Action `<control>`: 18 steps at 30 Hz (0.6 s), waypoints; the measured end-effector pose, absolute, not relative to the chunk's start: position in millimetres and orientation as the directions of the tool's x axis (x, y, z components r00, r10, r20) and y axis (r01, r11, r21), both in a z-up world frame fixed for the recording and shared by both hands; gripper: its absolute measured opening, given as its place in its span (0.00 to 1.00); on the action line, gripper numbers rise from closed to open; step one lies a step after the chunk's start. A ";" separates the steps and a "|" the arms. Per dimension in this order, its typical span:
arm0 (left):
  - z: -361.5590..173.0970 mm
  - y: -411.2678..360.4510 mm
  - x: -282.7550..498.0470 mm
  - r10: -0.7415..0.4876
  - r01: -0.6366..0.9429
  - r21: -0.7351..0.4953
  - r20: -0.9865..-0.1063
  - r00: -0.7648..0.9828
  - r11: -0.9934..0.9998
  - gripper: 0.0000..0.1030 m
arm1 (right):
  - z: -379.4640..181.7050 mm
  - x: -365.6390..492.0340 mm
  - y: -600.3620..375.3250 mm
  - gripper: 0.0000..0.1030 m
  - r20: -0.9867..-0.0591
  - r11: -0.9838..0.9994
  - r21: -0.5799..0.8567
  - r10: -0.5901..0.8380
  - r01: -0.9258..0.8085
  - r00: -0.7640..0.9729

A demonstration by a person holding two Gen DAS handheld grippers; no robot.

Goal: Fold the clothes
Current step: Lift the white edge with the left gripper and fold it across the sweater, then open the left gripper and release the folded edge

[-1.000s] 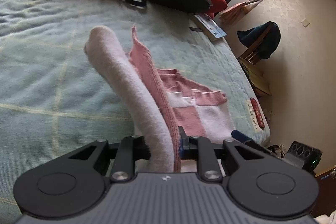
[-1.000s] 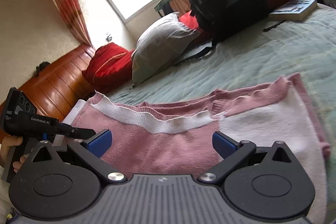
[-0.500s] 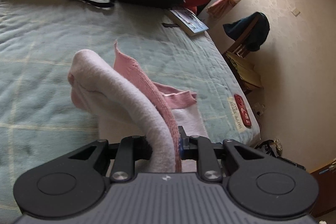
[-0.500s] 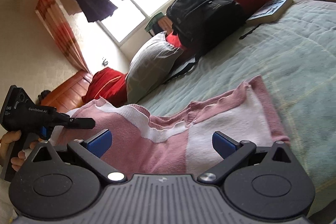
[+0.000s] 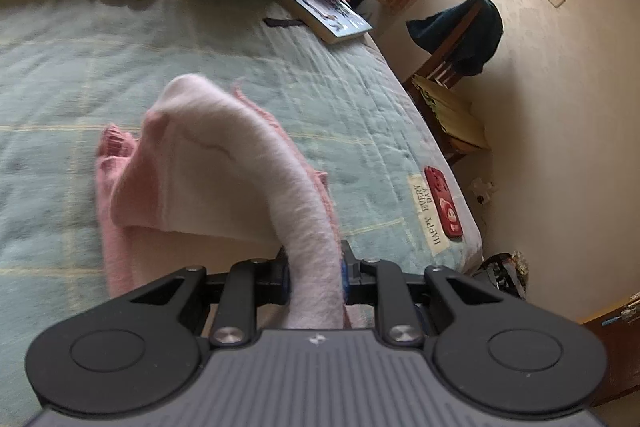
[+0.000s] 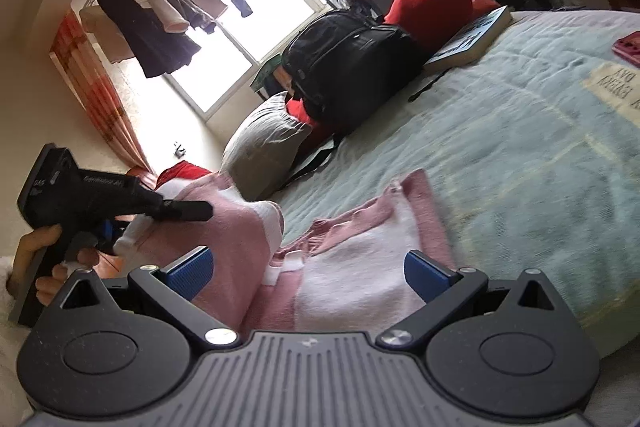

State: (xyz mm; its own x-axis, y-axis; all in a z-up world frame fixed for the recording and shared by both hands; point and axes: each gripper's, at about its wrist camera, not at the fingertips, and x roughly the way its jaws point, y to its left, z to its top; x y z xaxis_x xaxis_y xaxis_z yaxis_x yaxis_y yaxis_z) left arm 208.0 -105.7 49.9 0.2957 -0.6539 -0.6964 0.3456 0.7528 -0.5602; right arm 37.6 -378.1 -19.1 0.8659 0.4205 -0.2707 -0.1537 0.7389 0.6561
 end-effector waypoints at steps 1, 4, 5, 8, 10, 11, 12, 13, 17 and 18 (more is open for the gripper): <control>46.9 -112.2 210.4 -0.653 0.347 -0.559 -0.701 0.287 0.753 0.19 | -18.8 36.3 -380.2 1.00 -0.271 0.741 0.654 0.418 -0.153 0.867; 36.6 -127.4 217.1 -0.648 0.344 -0.558 -0.715 0.264 0.755 0.19 | -17.0 32.4 -384.9 1.00 -0.268 0.746 0.647 0.418 -0.159 0.868; 32.8 -131.6 219.4 -0.647 0.342 -0.558 -0.718 0.257 0.756 0.19 | -16.0 30.6 -385.1 1.00 -0.265 0.748 0.643 0.420 -0.165 0.868; 21.7 -144.0 225.5 -0.649 0.342 -0.563 -0.723 0.237 0.752 0.19 | -14.4 27.2 -385.3 1.00 -0.263 0.754 0.633 0.422 -0.175 0.868; 14.5 -152.5 229.5 -0.655 0.343 -0.571 -0.722 0.223 0.746 0.19 | -14.3 26.4 -385.0 1.00 -0.265 0.759 0.627 0.420 -0.176 0.868; 10.7 -156.9 231.5 -0.657 0.343 -0.574 -0.723 0.215 0.743 0.19 | -14.8 26.4 -385.1 1.00 -0.268 0.760 0.626 0.419 -0.174 0.867; 6.9 -161.1 233.4 -0.659 0.343 -0.578 -0.723 0.207 0.741 0.19 | -16.3 27.0 -385.7 1.00 -0.274 0.760 0.628 0.418 -0.167 0.866; 3.8 -164.5 235.4 -0.662 0.341 -0.582 -0.722 0.202 0.738 0.19 | -18.0 27.6 -386.9 1.00 -0.280 0.759 0.632 0.415 -0.159 0.865; -9.7 -182.9 243.0 -0.671 0.339 -0.596 -0.723 0.168 0.728 0.18 | -23.7 30.1 -390.2 1.00 -0.304 0.759 0.638 0.401 -0.127 0.864; -14.3 -187.8 244.2 -0.662 0.340 -0.589 -0.733 0.157 0.733 0.18 | -24.8 30.6 -390.9 1.00 -0.312 0.761 0.638 0.395 -0.118 0.864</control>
